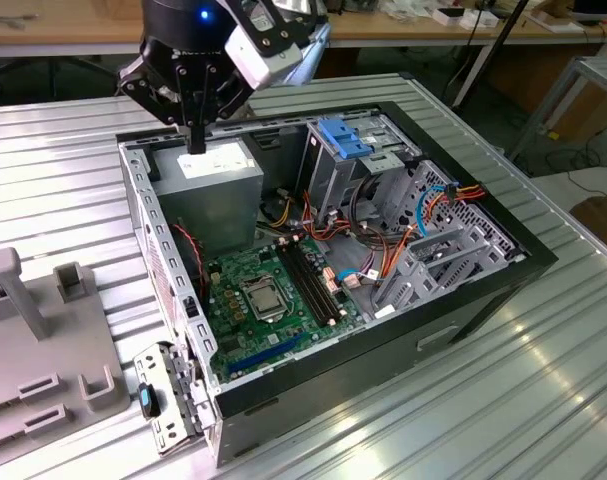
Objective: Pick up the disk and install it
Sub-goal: 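Reach for the disk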
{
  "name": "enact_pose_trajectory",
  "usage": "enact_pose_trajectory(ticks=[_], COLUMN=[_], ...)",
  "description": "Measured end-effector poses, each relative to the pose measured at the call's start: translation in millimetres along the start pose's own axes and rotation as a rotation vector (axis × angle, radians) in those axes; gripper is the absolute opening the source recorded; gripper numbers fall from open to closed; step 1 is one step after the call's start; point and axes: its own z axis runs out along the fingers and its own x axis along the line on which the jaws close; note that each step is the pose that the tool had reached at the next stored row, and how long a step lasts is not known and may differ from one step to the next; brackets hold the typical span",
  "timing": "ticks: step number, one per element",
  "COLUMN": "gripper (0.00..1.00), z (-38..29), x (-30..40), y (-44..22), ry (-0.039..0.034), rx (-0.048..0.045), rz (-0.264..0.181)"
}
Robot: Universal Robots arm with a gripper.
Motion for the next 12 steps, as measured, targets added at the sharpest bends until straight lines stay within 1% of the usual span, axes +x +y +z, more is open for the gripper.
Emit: enact_pose_trajectory(ticks=[2, 3, 11, 12], gripper=[0.11, 0.11, 0.11, 0.11], z=[-0.1, -0.2, -0.5, -0.6], x=[2.2, 6.0, 16.7, 19.2], y=[-0.2, -0.5, -1.3, -1.4], ry=[0.0001, 0.0, 0.0, 0.0], rx=[0.0001, 0.0001, 0.0001, 0.0001], rz=[0.0, 0.0, 0.0, 0.0])
